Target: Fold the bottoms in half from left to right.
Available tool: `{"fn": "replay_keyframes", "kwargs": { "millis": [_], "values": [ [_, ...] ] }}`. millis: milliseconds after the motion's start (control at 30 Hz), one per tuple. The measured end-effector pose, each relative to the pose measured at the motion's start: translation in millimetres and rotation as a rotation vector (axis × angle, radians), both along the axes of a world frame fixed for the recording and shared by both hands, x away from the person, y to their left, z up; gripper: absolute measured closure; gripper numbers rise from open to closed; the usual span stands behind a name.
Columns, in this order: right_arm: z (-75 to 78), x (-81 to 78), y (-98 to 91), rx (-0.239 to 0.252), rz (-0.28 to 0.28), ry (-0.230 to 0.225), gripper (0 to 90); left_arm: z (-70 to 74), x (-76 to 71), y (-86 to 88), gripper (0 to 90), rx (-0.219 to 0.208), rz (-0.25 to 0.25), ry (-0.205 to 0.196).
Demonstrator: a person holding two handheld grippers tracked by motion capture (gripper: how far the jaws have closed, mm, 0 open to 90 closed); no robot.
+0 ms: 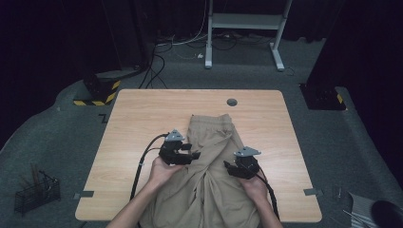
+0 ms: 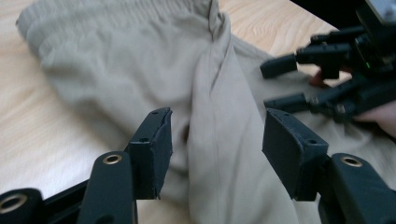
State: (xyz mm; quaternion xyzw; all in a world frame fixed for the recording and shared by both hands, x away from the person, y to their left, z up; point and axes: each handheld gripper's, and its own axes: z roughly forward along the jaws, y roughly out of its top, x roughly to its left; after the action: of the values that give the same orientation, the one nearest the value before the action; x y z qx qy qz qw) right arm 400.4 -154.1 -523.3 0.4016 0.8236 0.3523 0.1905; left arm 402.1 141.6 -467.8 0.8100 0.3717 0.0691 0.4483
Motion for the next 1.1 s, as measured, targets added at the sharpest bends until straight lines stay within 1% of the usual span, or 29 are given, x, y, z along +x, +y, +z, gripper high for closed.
{"fn": "replay_keyframes", "kwargs": {
  "millis": [67, 133, 167, 267, 333, 367, 400, 467, 500, 533, 600, 633, 700, 733, 767, 800, 900, 967, 1000, 1100],
  "values": [
    [0.0, 0.0, 0.0, 0.000, 0.000, 0.000, 38.6, -5.4, -7.9, 7.0, 41.9, 0.000, 0.010, 0.005],
    [0.0, 0.1, 0.0, 0.000, -0.001, 0.000, 38.2, -11.0, -15.7, 11.6, 41.9, -0.006, 0.020, 0.020],
    [0.0, 0.5, -0.2, 0.001, -0.003, 0.002, 37.5, -13.9, -19.3, 13.3, 41.9, -0.005, 0.022, 0.020],
    [0.0, 1.0, -0.1, 0.000, -0.016, 0.007, 35.2, -23.3, -28.1, 14.2, 41.9, -0.022, 0.032, 0.033],
    [0.0, 1.0, 0.1, -0.001, -0.025, 0.008, 32.7, -30.1, -31.5, 13.2, 42.0, -0.020, 0.041, 0.042],
    [0.0, 0.7, 0.0, 0.002, -0.037, 0.014, 32.3, -33.0, -32.7, 12.7, 42.1, -0.019, 0.046, 0.045],
    [0.0, 0.7, 0.0, 0.002, -0.037, 0.014, 32.3, -35.7, -33.8, 11.6, 42.1, -0.021, 0.052, 0.047],
    [1.1, -2.7, 1.3, -0.015, -0.043, 0.008, 32.4, -39.5, -35.9, 7.9, 42.2, 0.000, 0.068, 0.036],
    [2.2, -5.1, 2.4, -0.030, -0.036, 0.002, 32.5, -41.0, -36.8, 5.0, 42.4, 0.005, 0.071, 0.031],
    [3.7, -7.8, 3.6, -0.034, -0.025, 0.001, 32.5, -42.5, -37.3, 1.9, 42.8, 0.012, 0.071, 0.024],
    [6.2, -13.1, 4.8, -0.026, 0.000, -0.002, 32.8, -46.1, -37.5, -4.1, 43.1, 0.018, 0.066, 0.020],
    [7.0, -15.6, 5.1, -0.014, 0.011, 0.000, 33.0, -48.3, -37.1, -6.3, 43.2, 0.020, 0.068, 0.023],
    [6.5, -18.8, 5.3, 0.004, 0.032, 0.015, 33.1, -52.6, -35.7, -9.4, 43.6, 0.030, 0.077, 0.031],
    [5.0, -19.9, 6.3, 0.003, 0.036, 0.024, 33.1, -54.6, -35.0, -10.6, 43.6, 0.039, 0.084, 0.034],
    [2.7, -20.0, 7.5, -0.010, 0.044, 0.029, 32.1, -55.9, -34.2, -11.2, 43.6, 0.046, 0.086, 0.026],
    [0.8, -20.7, 8.7, -0.014, 0.046, 0.016, 32.7, -56.0, -33.8, -11.9, 44.1, 0.056, 0.093, 0.016],
    [-0.1, -18.9, 9.9, -0.007, 0.046, 0.010, 32.6, -54.7, -31.8, -16.5, 44.4, 0.121, 0.098, -0.017],
    [-0.1, -16.1, 11.4, -0.009, 0.046, 0.009, 32.6, -54.0, -29.2, -18.0, 44.3, 0.154, 0.101, -0.036],
    [-0.2, -14.5, 12.3, -0.007, 0.044, 0.009, 32.6, -54.2, -28.1, -18.4, 44.6, 0.152, 0.105, -0.033],
    [-0.2, -9.7, 15.3, -0.006, 0.036, 0.011, 32.6, -55.0, -23.9, -16.3, 44.9, 0.163, 0.122, -0.050]
  ]
}}
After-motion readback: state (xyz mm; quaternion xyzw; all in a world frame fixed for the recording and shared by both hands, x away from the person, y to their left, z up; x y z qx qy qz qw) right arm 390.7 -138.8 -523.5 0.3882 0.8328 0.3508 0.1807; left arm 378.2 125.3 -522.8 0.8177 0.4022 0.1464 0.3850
